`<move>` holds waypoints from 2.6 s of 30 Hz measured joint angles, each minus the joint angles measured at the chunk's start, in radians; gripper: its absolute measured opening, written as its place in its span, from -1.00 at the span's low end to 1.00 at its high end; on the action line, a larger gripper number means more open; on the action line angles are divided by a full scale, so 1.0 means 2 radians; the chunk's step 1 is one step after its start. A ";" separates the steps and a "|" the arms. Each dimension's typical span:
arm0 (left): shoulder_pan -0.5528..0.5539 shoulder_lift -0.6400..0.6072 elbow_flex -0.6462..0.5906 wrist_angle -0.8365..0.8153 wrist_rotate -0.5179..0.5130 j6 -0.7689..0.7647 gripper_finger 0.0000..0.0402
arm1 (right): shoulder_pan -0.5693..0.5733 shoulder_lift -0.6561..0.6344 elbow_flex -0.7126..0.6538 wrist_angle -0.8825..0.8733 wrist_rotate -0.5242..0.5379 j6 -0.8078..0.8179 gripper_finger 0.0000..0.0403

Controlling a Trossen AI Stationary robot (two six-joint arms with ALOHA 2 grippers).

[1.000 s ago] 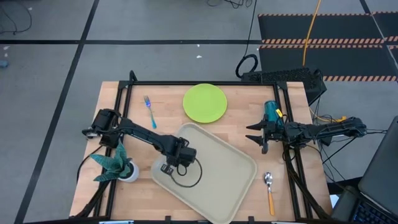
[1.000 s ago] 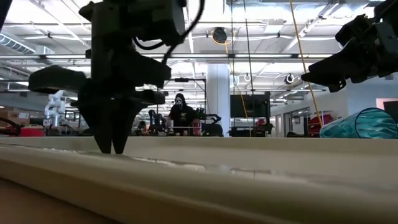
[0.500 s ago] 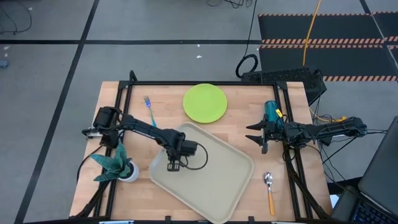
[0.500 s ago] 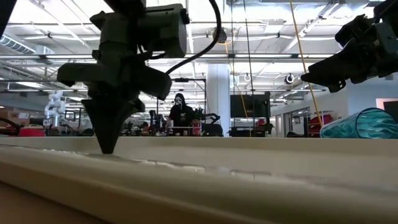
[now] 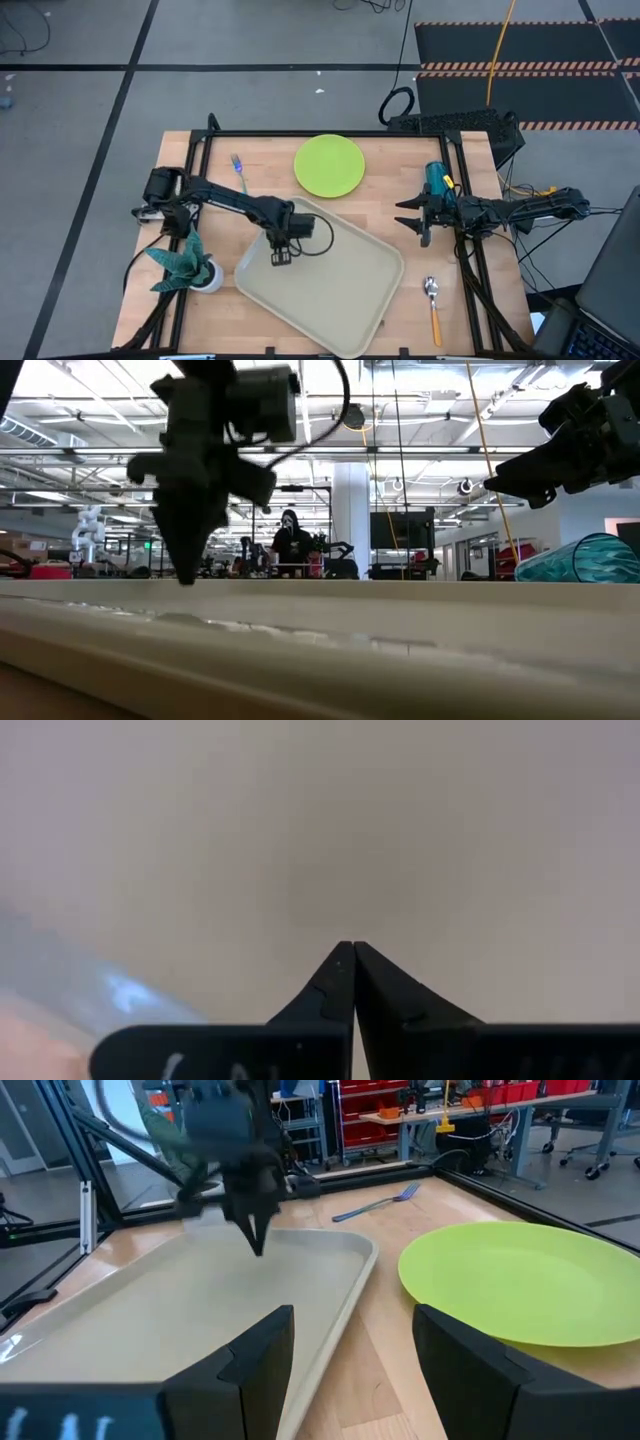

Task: Pick and place plate/cup/fork/spoon on tray
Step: Move the gray serving tray to the center of the table

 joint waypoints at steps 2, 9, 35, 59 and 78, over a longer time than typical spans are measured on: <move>0.002 -0.013 0.012 0.004 -0.019 0.050 -0.98 | 0.000 0.000 0.000 0.000 0.000 0.000 -0.01; 0.012 -0.044 0.075 0.064 -0.119 0.234 -0.94 | 0.000 0.000 0.000 0.001 0.000 0.000 -0.01; 0.081 0.153 0.276 0.000 -0.064 0.341 -0.10 | 0.000 0.010 0.000 -0.014 -0.004 0.044 -0.01; 0.123 0.200 0.284 -0.019 -0.043 0.312 -0.56 | 0.000 0.017 0.000 -0.016 -0.005 0.047 -0.01; 0.130 0.197 0.286 -0.083 -0.015 0.208 -0.99 | 0.000 0.017 0.000 -0.016 -0.005 0.044 -0.01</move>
